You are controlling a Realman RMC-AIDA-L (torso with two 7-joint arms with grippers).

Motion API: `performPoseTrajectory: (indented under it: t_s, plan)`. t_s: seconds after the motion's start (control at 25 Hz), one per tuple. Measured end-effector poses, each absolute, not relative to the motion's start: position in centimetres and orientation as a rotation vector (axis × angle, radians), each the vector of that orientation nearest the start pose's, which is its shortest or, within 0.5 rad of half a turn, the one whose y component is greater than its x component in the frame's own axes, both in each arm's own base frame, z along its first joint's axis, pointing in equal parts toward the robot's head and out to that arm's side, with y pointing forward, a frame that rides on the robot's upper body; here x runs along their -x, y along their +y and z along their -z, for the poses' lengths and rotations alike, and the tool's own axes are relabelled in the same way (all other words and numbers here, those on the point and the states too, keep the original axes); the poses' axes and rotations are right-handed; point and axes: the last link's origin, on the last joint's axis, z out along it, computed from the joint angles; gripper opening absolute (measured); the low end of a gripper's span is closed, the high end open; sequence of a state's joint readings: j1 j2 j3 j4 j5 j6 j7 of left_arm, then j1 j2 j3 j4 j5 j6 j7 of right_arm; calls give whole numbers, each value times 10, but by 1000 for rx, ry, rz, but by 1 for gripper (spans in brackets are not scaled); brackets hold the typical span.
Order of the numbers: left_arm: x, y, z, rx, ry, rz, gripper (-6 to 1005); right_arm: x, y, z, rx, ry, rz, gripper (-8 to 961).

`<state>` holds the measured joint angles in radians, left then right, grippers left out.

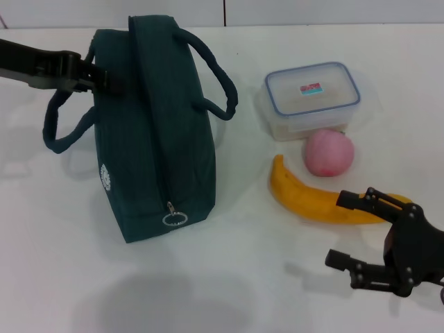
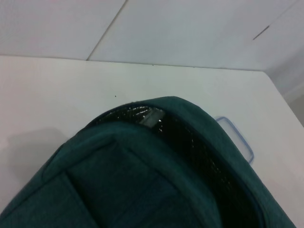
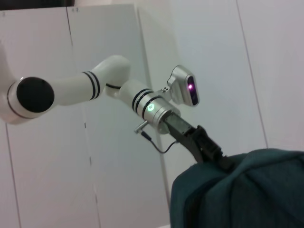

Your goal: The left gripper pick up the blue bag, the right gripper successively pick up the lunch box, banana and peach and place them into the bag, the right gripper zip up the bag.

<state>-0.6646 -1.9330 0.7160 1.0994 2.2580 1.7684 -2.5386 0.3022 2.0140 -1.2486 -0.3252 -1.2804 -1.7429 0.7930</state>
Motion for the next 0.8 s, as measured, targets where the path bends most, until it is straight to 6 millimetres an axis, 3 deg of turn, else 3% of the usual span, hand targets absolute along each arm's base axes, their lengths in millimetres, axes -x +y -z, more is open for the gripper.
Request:
performPoseTrajectory:
  t_s: [0.08,0.28,0.6,0.8]
  plan:
    - [213,373,-110,2466,-1533,308,534,-280,231,26,2605,302,-1197,884]
    - [212,373,-110,2466,-1541,334,310,-281,244,16,2461,518,-1285,884]
    - [203,372,-111,2503,-1527,435,31,-296,294,4,2003,1322,-1474,885]
    - [196,374,-111,2531,-1490,441,31,-303,327,13,1820,1562,-1392,885]
